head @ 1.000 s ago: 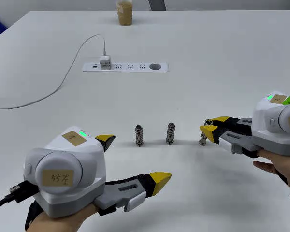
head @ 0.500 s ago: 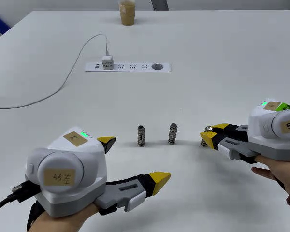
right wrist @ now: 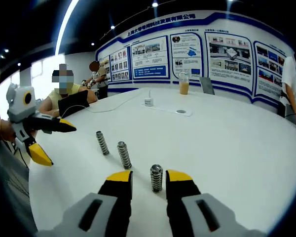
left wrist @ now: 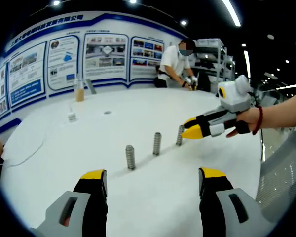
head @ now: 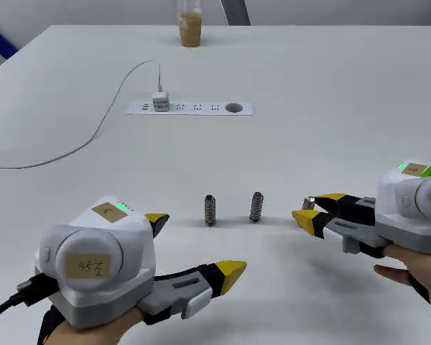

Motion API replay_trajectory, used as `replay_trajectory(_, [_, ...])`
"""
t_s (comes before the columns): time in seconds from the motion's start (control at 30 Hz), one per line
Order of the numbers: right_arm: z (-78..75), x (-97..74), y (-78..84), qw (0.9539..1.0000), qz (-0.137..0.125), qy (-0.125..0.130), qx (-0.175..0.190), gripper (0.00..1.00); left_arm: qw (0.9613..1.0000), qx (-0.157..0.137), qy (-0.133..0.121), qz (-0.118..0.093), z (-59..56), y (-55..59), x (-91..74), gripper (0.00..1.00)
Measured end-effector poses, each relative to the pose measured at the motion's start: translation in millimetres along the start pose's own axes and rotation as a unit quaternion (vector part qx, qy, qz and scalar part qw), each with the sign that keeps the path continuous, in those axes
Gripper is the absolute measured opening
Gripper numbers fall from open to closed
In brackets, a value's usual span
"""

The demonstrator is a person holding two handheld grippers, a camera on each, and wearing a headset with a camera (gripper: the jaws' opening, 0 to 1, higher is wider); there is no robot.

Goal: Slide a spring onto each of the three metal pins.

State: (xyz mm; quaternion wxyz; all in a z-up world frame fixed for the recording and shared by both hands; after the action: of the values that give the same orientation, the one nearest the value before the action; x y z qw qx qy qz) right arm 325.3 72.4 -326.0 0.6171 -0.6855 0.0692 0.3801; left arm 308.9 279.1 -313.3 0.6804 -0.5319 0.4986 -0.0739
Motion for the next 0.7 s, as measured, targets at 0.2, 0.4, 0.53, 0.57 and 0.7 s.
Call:
replay_trajectory(0.2, [5.5, -17.4, 0.2, 1.0, 0.004, -0.005, 0.004, 0.39, 1.0, 0.0, 0.002, -0.004, 1.8, -6.0, -4.1, 0.78])
replay_trajectory(0.4, [11.6, -34.6, 0.3, 0.9998, 0.007, -0.015, 0.011, 0.49, 0.9999, 0.003, 0.012, -0.002, 2.2, -11.1, -8.4, 0.81])
replay_trajectory(0.53, [14.4, -43.2, -2.1, 0.9997, 0.006, -0.019, 0.016, 0.56, 0.9998, 0.003, 0.015, -0.008, 2.1, -14.7, -12.8, 0.83])
replay_trajectory(0.57, [15.6, -45.4, -2.7, 0.9996, 0.008, -0.021, 0.016, 0.58, 0.9999, 0.005, 0.015, -0.004, 2.2, -14.8, -13.8, 0.83])
replay_trajectory(0.7, [18.5, -51.0, -2.4, 0.9992, 0.013, -0.029, 0.023, 0.62, 1.0, 0.007, 0.005, 0.002, 3.7, -16.0, -17.6, 0.83])
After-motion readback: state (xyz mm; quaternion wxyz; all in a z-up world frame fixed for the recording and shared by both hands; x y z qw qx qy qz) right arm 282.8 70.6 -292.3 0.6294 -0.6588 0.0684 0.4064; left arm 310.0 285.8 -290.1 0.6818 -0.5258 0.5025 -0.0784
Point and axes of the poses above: the centre of the closed fingertips' face, and the gripper's own axes: x roughly forward along the fingers, z roughly to its left, y roughly out of its underside, the point moved 5 cm from there along -x, roughly backward along the fingers, and after that the axes turned 12 degrees about z, right-handed, at the moved point
